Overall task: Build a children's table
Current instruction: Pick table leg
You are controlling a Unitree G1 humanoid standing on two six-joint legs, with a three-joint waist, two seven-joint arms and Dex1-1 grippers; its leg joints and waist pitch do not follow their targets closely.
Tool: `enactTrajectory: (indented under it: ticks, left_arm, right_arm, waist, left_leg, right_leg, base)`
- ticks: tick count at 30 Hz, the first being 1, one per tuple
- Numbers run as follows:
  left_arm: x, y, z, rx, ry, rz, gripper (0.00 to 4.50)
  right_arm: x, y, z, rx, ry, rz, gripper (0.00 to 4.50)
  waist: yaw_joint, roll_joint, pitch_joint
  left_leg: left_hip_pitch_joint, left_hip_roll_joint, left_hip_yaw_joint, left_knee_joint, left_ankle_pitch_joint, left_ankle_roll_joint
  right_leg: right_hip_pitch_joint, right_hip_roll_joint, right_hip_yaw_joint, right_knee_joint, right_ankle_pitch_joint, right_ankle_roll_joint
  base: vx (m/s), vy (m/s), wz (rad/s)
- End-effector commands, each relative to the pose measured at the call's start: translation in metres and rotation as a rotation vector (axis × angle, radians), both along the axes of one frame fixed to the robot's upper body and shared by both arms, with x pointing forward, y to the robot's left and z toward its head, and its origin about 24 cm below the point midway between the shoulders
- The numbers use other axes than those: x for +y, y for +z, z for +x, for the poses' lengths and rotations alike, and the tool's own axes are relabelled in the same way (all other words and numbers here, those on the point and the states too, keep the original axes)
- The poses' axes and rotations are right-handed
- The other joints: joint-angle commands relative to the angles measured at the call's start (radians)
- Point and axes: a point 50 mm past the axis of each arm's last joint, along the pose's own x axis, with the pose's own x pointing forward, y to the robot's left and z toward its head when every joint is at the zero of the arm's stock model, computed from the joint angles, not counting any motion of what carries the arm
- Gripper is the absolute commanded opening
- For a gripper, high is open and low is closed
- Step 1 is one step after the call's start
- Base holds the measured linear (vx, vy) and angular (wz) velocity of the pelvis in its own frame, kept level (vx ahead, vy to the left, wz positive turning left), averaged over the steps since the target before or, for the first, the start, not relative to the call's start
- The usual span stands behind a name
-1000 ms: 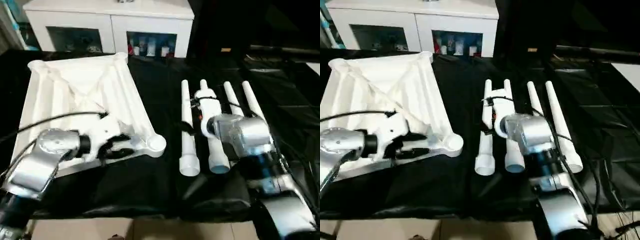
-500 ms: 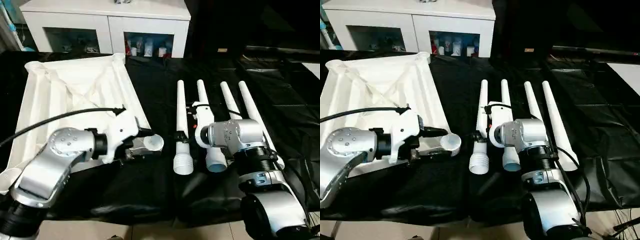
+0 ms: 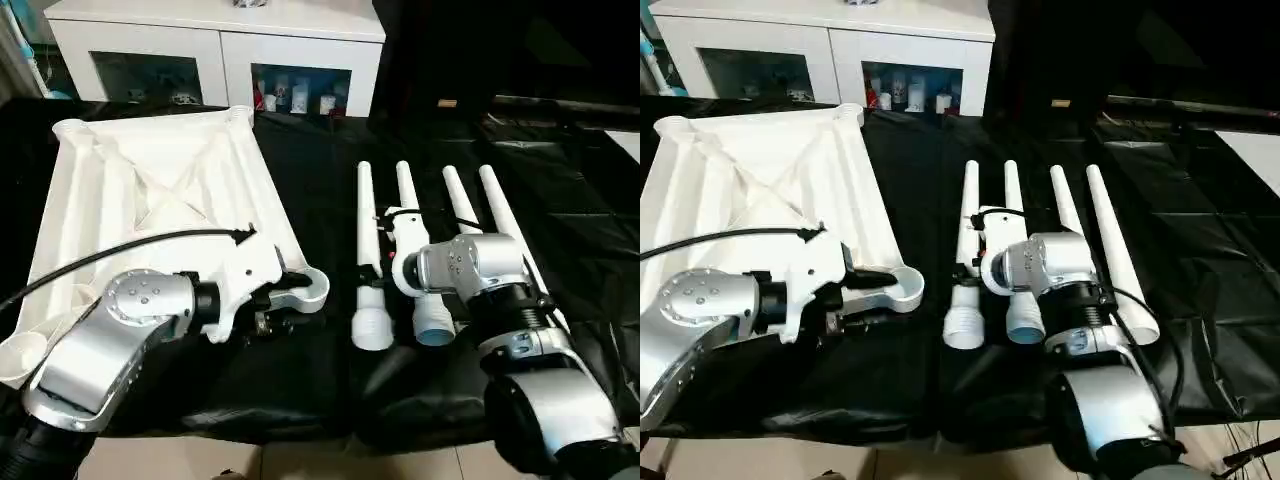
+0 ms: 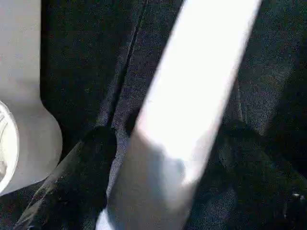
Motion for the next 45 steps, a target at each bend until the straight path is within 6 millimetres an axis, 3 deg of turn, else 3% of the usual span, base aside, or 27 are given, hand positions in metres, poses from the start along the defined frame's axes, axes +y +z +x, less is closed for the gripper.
enactTrajectory:
  ticks: [1,13,17,21,27,31,33,34,35,38,39,45]
  left_arm:
    - [-0.005,0.003,-0.003,-0.009,-0.02,-0.007,3.05]
    - [-0.004,0.004,0.001,-0.033,0.009,0.001,3.05]
    - [-0.001,0.005,0.007,-0.064,0.055,-0.006,3.05]
    - [0.003,0.014,0.023,-0.142,0.181,-0.101,3.05]
    - [0.011,0.033,0.046,-0.211,0.392,-0.295,3.05]
    - [0.007,0.046,0.052,-0.145,0.453,-0.476,3.05]
    - [0.006,0.048,0.052,-0.129,0.452,-0.5,3.05]
    - [-0.002,0.057,0.051,-0.069,0.43,-0.601,3.05]
    - [-0.004,0.06,0.051,-0.055,0.425,-0.626,3.05]
    - [-0.009,0.069,0.052,-0.028,0.407,-0.697,3.05]
    - [-0.013,0.074,0.052,-0.001,0.391,-0.745,3.05]
    - [-0.02,0.084,0.052,0.094,0.354,-0.838,3.05]
  right_arm:
    - [-0.004,-0.006,-0.003,0.043,-0.006,-0.024,3.29]
    - [-0.008,-0.01,-0.002,0.07,-0.05,0.015,2.35]
    - [-0.008,-0.004,0.003,-0.003,-0.086,0.076,2.08]
    - [-0.007,0.012,0.01,-0.15,-0.079,0.117,1.89]
    - [-0.007,0.038,0.016,-0.335,-0.067,0.245,1.81]
    - [-0.005,0.068,0.013,-0.473,0.003,0.482,1.81]
    - [-0.004,0.073,0.011,-0.494,0.02,0.519,1.81]
    - [-0.006,0.097,-0.001,-0.603,0.126,0.716,1.81]
    - [-0.007,0.102,-0.004,-0.629,0.15,0.761,1.81]
    - [-0.009,0.103,-0.012,-0.648,0.237,0.76,1.81]
    - [-0.008,0.104,-0.016,-0.649,0.274,0.767,1.81]
    - [-0.005,0.106,-0.029,-0.655,0.377,0.809,1.81]
  waist:
    - [0.002,0.011,-0.066]
    - [0.003,0.01,-0.068]
    - [0.003,0.011,-0.069]
    - [0.005,0.015,-0.071]
    - [0.006,0.012,-0.071]
    - [0.008,0.011,-0.073]
    - [0.01,0.007,-0.072]
    - [0.013,0.006,-0.072]
    - [0.016,0.006,-0.071]
    - [0.029,0.002,-0.071]
    - [0.029,0.001,-0.066]
    - [0.031,-0.001,-0.066]
  left_leg:
    - [0.019,0.005,0.02,-0.069,-0.075,-0.058]
    - [0.019,0.004,0.021,-0.066,-0.064,-0.052]
    - [0.019,0.003,0.021,-0.065,-0.064,-0.052]
    - [0.021,0.004,0.02,-0.063,-0.059,-0.046]
    - [0.02,0.005,0.018,-0.064,-0.08,-0.034]
    - [0.019,0.004,0.018,-0.062,-0.06,-0.016]
    - [0.018,0.004,0.019,-0.061,-0.061,-0.001]
    - [0.02,0.006,0.02,-0.06,-0.073,0.012]
    - [0.02,0.007,0.02,-0.059,-0.074,0.017]
    - [0.021,0.008,0.019,-0.059,-0.058,0.032]
    - [0.019,0.008,0.02,-0.063,-0.074,0.025]
    - [0.021,0.007,0.018,-0.065,-0.113,0.0]
  right_leg:
    - [0.047,-0.019,0.005,-0.048,0.058,-0.202]
    - [0.049,-0.018,0.005,-0.046,0.084,-0.211]
    - [0.05,-0.018,0.005,-0.046,0.087,-0.212]
    - [0.053,-0.017,0.005,-0.047,0.123,-0.218]
    - [0.055,-0.019,0.006,-0.049,0.104,-0.216]
    - [0.056,-0.017,0.005,-0.045,0.145,-0.23]
    - [0.057,-0.018,0.004,-0.046,0.153,-0.243]
    - [0.057,-0.018,0.005,-0.047,0.143,-0.247]
    - [0.058,-0.019,0.006,-0.046,0.152,-0.249]
    - [0.057,-0.019,0.003,-0.05,0.137,-0.256]
    - [0.054,-0.02,0.003,-0.054,0.094,-0.25]
    - [0.052,-0.021,0.002,-0.061,0.001,-0.23]
  base:
    - [0.0,0.0,0.0]
    - [0.0,0.0,0.0]
    - [0.0,0.0,0.0]
    - [0.0,0.0,0.0]
    - [0.0,0.0,0.0]
    - [0.0,0.0,0.0]
    - [0.0,0.0,0.0]
    - [0.0,0.0,0.0]
    - [0.0,0.0,0.0]
    - [0.0,0.0,0.0]
    - [0.0,0.0,0.0]
    - [0.0,0.0,0.0]
